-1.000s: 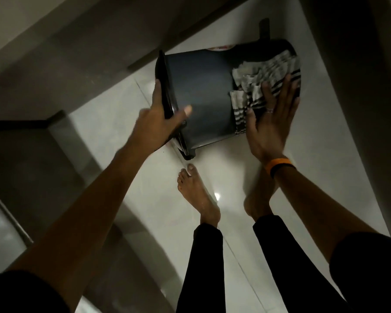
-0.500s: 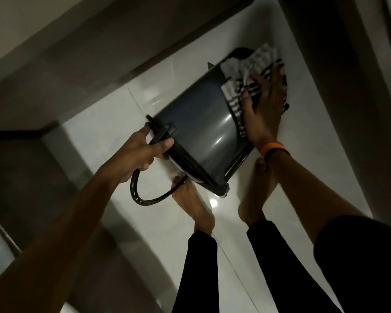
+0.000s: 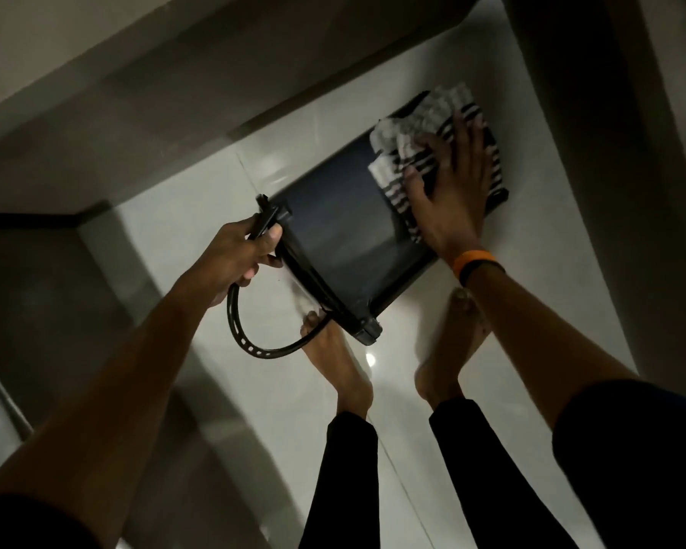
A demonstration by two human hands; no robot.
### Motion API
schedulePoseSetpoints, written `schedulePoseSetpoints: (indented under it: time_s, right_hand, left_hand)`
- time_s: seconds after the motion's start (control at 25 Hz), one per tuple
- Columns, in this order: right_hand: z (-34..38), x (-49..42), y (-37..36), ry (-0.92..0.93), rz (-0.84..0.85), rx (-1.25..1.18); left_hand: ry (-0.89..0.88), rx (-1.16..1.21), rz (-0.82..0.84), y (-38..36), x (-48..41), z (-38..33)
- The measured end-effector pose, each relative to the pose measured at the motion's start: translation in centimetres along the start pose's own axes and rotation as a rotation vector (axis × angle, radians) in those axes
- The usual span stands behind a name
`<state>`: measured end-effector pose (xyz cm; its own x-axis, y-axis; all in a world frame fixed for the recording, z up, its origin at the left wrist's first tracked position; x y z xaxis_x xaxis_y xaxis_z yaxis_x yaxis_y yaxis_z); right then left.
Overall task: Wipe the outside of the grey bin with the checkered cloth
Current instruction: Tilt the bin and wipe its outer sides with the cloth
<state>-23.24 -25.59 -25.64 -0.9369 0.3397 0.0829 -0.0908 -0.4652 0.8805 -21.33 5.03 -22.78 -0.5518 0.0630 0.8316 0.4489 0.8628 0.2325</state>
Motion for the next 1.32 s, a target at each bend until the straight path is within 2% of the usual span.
schedulePoseSetpoints:
  time_s: [0.04, 0.12, 0.16, 0.28, 0.32, 0.36, 0.4, 0.48, 0.56, 0.64, 0.68, 0.76, 0.84, 0.92, 0.96, 1.08, 1.16, 1.2, 1.24, 1.32]
  right_hand:
    - [-0.2, -1.0, 0.2, -0.065, 0.005, 0.003]
    - [1.3, -0.1, -0.3, -0.044, 0.066, -0.002]
    - [2.6, 1.6, -0.7, 0.054, 0.103, -0.007]
    - [5.6, 8.6, -1.7, 0.538, 0.29, 0.006]
    - [5.0, 9.1, -1.6, 0.629, 0.315, 0.038]
    - [3.9, 8.1, -1.1, 0.621, 0.3, 0.042]
    - [2.4, 6.3, -0.7, 0.512, 0.248, 0.045]
    - [-0.8, 2.8, 0.7, 0.141, 0.116, 0.038]
    - [-1.8, 2.0, 0.8, -0.141, 0.041, -0.018]
    - [-0.3, 3.9, 0.0, -0.249, 0.035, -0.045]
    - [1.0, 5.8, -0.5, -0.211, 0.058, -0.048]
    - [3.3, 10.8, -1.6, 0.062, 0.155, -0.002]
    - [3.4, 15.3, -2.0, 0.398, 0.277, 0.085]
    - [0.4, 14.8, -1.3, 0.579, 0.306, 0.17]
    - [-1.3, 13.2, -0.8, 0.563, 0.284, 0.194]
    - [-5.5, 6.9, 0.8, 0.187, 0.194, 0.065]
    - [-5.0, 5.5, 0.8, 0.031, 0.154, 0.002]
    - [-3.7, 6.2, 0.2, 0.032, 0.147, 0.021]
    - [-1.9, 7.6, -0.6, 0.111, 0.155, 0.061]
    - [1.6, 12.4, -2.3, 0.433, 0.245, 0.12]
  left_hand:
    - [0.025, 0.004, -0.012, 0.0, -0.2, -0.2]
    - [0.111, 0.028, -0.053, -0.1, -0.4, -0.4]
    - [0.152, 0.051, -0.083, 0.0, -0.5, -0.4]
    - [0.203, 0.095, -0.127, -0.1, -0.3, -0.2]
    - [0.193, 0.108, -0.129, -0.1, -0.2, -0.2]
    - [0.168, 0.124, -0.133, -0.1, 0.1, -0.3]
    - [0.137, 0.134, -0.146, -0.2, 0.4, -0.4]
    - [0.11, 0.049, -0.197, -0.8, 1.3, -0.4]
    - [0.076, -0.165, -0.239, -2.4, 2.6, 0.1]
    - [-0.023, -0.201, -0.168, -5.2, 4.1, 1.1]
    - [-0.045, -0.129, -0.139, -6.2, 4.4, 1.3]
    - [-0.064, -0.039, -0.201, -6.6, 3.8, 1.5]
    - [-0.059, -0.09, -0.273, -5.6, 3.0, 0.9]
    - [-0.041, -0.172, -0.266, -4.8, 2.7, 0.9]
    - [-0.03, -0.206, -0.259, -4.6, 2.7, 1.0]
    - [-0.006, -0.165, -0.302, -3.6, 1.9, 0.1]
    - [0.006, -0.1, -0.306, -3.0, 0.8, -0.9]
    - [0.019, -0.088, -0.303, -2.9, 0.4, -1.3]
    - [0.037, -0.078, -0.307, -2.7, 0.2, -1.6]
    - [0.076, -0.062, -0.32, -2.4, 0.1, -1.8]
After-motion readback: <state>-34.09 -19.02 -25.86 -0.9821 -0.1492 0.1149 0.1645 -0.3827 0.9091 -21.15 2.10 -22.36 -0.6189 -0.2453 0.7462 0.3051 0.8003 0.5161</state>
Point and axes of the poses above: each hand's wrist, its own x-axis away from the middle knuckle, its own y-axis out of the back of the hand, z = x × y, the point moved 4 cm from there along -x, towards the middle knuckle, and after that the axes turned 5 degrees about -z, right-handed, at the moved point
